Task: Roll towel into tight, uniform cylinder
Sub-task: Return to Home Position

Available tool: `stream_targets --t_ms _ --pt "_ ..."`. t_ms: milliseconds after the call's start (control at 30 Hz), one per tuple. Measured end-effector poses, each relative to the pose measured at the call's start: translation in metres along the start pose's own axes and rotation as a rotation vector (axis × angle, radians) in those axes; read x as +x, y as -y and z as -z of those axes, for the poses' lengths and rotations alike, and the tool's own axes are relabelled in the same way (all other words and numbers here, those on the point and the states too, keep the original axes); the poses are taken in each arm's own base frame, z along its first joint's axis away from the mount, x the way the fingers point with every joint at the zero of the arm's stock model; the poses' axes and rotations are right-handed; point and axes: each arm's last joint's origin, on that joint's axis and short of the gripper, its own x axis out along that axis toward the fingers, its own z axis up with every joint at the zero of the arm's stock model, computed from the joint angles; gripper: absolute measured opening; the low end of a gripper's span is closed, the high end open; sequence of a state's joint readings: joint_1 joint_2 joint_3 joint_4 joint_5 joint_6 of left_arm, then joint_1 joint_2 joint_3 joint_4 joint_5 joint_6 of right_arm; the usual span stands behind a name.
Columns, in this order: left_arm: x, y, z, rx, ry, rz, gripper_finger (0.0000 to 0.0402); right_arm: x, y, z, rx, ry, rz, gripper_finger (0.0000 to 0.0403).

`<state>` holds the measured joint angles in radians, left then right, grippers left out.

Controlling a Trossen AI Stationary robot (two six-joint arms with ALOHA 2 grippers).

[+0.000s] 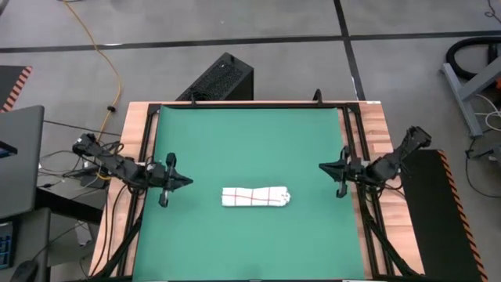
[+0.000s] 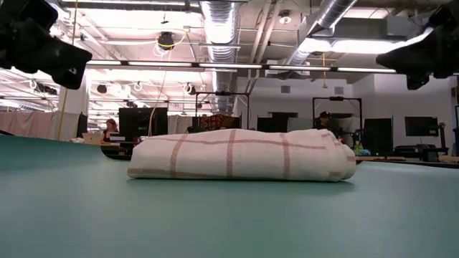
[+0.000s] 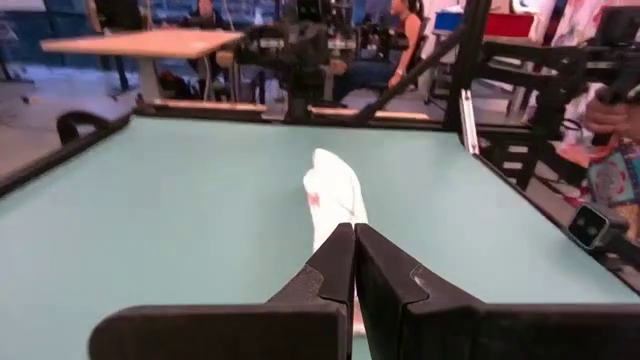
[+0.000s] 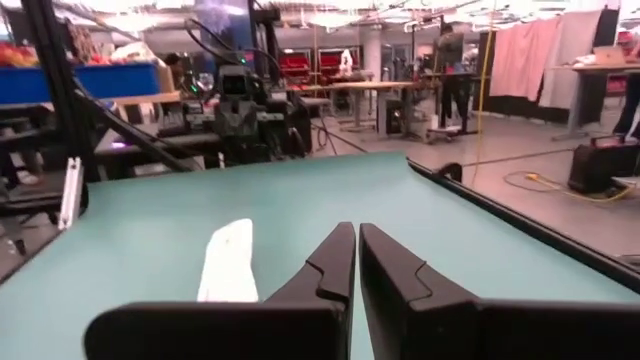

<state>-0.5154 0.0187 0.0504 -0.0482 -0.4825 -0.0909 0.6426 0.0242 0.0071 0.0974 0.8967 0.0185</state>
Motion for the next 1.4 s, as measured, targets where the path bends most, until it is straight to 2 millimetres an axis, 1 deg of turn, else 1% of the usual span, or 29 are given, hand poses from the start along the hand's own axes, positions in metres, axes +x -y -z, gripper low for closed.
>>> stream_targets --t_ms 500,667,800,1400 --pt "0.0 0.001 0.0005 0.024 -0.003 0.034 0.0 0.0009 -0.001 0.0048 0.008 -0.036 0.0 0.0042" --pt "0.0 0.0003 0.0005 0.059 -0.001 0.011 0.0 0.001 -0.0001 0.0051 -0.019 -0.036 0.024 0.0042" --pt "0.0 -0.0002 0.0004 0.053 -0.001 -0.005 0.0 0.001 0.0 0.0052 -0.046 -0.037 0.028 0.0042" --pt "0.0 -0.0004 0.0005 0.046 -0.001 -0.011 0.0 0.001 0.0 0.0053 -0.049 -0.037 0.027 0.0042"
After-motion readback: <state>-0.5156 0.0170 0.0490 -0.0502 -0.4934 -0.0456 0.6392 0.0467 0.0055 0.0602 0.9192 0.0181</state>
